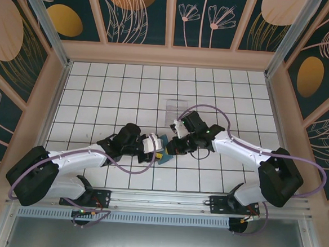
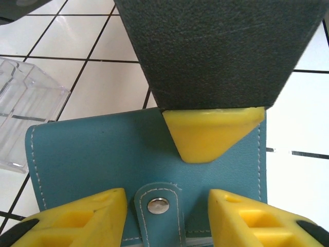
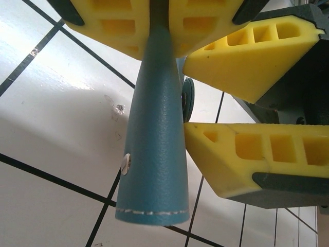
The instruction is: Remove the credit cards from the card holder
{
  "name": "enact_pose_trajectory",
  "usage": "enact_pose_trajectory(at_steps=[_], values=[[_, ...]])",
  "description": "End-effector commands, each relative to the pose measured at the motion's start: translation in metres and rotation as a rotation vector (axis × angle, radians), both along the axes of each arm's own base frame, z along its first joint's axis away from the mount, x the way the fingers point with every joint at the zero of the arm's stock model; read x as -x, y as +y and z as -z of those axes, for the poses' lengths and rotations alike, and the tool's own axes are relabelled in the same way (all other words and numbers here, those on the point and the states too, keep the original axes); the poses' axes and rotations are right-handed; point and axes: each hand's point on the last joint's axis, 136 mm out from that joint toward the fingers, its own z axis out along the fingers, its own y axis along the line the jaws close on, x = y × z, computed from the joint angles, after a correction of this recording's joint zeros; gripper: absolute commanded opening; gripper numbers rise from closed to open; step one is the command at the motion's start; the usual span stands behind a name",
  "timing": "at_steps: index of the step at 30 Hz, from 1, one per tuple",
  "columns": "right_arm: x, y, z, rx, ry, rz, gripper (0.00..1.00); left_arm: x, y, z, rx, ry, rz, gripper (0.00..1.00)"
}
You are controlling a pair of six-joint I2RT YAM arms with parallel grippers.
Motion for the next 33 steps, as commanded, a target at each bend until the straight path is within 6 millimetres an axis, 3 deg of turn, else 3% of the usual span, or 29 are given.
enact_pose_trajectory(at_steps=[1, 10, 33], values=[[0.003, 0.012, -0.024, -0.067, -0.032, -0.031, 0.12, -0.009, -0.003, -0.007, 0.006, -0.014, -0.035, 0.43], [0.001, 0.01, -0.026, -0.053, -0.051, -0.007, 0.11, -0.01, -0.002, -0.008, 0.008, -0.007, -0.046, 0.27], [-0.017, -0.036, -0.011, 0.022, -0.059, 0.249, 0.08, -0.012, 0.006, -0.019, 0.033, -0.007, -0.113, 0.17]])
